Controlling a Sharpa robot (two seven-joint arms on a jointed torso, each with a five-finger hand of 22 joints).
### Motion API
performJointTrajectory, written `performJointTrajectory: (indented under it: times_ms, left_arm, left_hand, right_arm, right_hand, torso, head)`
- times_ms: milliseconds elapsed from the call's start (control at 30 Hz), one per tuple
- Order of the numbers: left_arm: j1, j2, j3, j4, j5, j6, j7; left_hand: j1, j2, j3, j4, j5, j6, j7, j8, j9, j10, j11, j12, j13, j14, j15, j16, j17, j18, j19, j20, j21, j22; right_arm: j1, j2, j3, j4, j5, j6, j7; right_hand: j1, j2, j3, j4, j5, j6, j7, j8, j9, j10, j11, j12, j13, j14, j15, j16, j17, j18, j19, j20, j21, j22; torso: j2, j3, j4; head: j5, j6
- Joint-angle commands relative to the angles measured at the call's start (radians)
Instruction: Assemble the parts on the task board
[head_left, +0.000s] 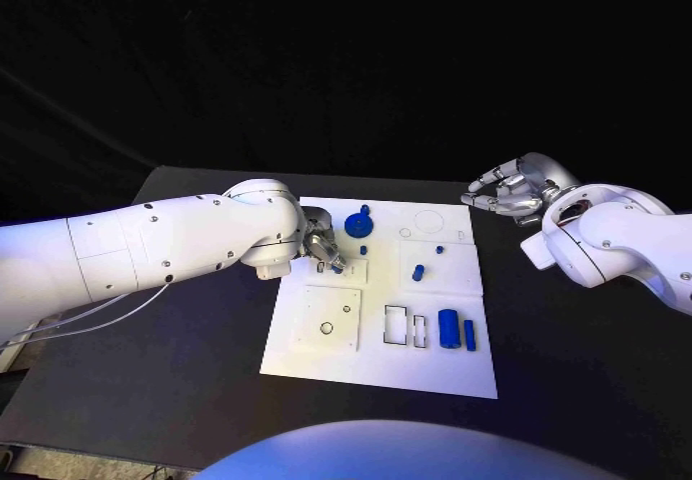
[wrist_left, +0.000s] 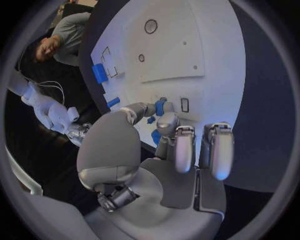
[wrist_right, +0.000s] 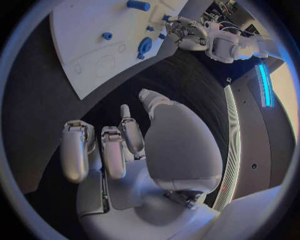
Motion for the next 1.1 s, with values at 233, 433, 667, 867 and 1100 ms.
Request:
performJointTrajectory:
  times_ms: [233,433,667,867,1100]
  left_arm:
    - [-0.001,0.001,0.0,0.004,-0.002,0.027,0.001]
    - [-0.001,0.001,0.0,0.004,-0.002,0.027,0.002]
    - [-0.001,0.005,0.0,-0.004,-0.002,0.035,-0.002]
    - [-0.003,0.011,0.0,-0.013,-0.002,0.044,-0.005]
    - [-0.006,0.021,-0.001,-0.023,0.004,0.061,-0.01]
  left_hand:
    - [0.002,0.007,0.184,-0.184,0.01,0.019,-0.011,0.006,0.002,0.009,-0.002,0.004,0.001,0.106,-0.006,0.004,0.263,-0.008,0.087,-0.008,0.002,0.246]
    - [0.002,0.007,0.185,-0.185,0.011,0.02,-0.012,0.007,0.002,0.01,-0.003,0.004,0.002,0.106,-0.006,0.004,0.263,-0.008,0.088,-0.008,0.003,0.247]
    - [0.002,0.007,0.185,-0.185,0.011,0.02,-0.012,0.007,0.002,0.01,-0.003,0.004,0.002,0.106,-0.006,0.004,0.263,-0.008,0.088,-0.008,0.003,0.247]
    - [0.002,0.007,0.186,-0.186,0.011,0.02,-0.012,0.008,0.002,0.011,-0.003,0.004,0.002,0.106,-0.007,0.004,0.263,-0.008,0.088,-0.009,0.003,0.247]
    - [0.001,0.007,0.188,-0.186,0.011,0.021,-0.012,0.008,0.001,0.011,-0.003,0.003,0.001,0.106,-0.007,0.004,0.263,-0.008,0.087,-0.009,0.003,0.246]
  right_arm:
    - [-0.001,0.0,0.0,0.0,-0.007,0.013,-0.001]
    - [-0.001,0.001,0.0,-0.001,-0.007,0.013,-0.001]
    - [-0.001,0.001,0.0,0.0,-0.007,0.012,-0.001]
    - [-0.001,0.001,0.0,0.001,-0.007,0.013,-0.001]
    - [-0.001,0.001,0.0,0.001,-0.007,0.012,0.0]
  right_hand:
    - [-0.011,-0.001,0.006,-0.001,0.006,0.001,0.001,0.003,0.001,0.001,-0.001,0.0,0.022,0.096,-0.006,-0.005,0.24,0.012,0.011,-0.004,-0.003,0.182]
    - [-0.011,-0.001,0.006,-0.001,0.006,0.001,0.001,0.003,0.001,0.001,-0.001,0.0,0.022,0.096,-0.006,-0.005,0.24,0.012,0.011,-0.004,-0.003,0.182]
    - [-0.011,-0.001,0.006,-0.001,0.006,0.001,0.001,0.003,0.001,0.001,-0.001,0.0,0.022,0.096,-0.006,-0.005,0.24,0.012,0.011,-0.004,-0.003,0.182]
    - [-0.011,-0.001,0.006,-0.001,0.006,0.001,0.001,0.003,0.001,0.001,-0.001,0.0,0.022,0.096,-0.006,-0.005,0.24,0.012,0.011,-0.004,-0.003,0.182]
    - [-0.018,0.0,0.01,-0.002,0.006,0.0,0.001,0.005,0.005,0.001,-0.002,-0.001,0.019,0.095,-0.007,-0.006,0.238,0.013,0.011,-0.004,-0.006,0.181]
  torso:
    - [0.001,-0.0001,0.0011]
    - [0.0,-0.0001,-0.0001]
    - [0.001,0.0002,-0.0004]
    - [0.002,-0.0001,-0.001]
    - [0.001,0.0007,-0.0003]
  head:
    - [-0.001,-0.005]
    - [0.0,-0.005]
    - [0.001,-0.006]
    - [-0.001,-0.006]
    - [-0.005,-0.007]
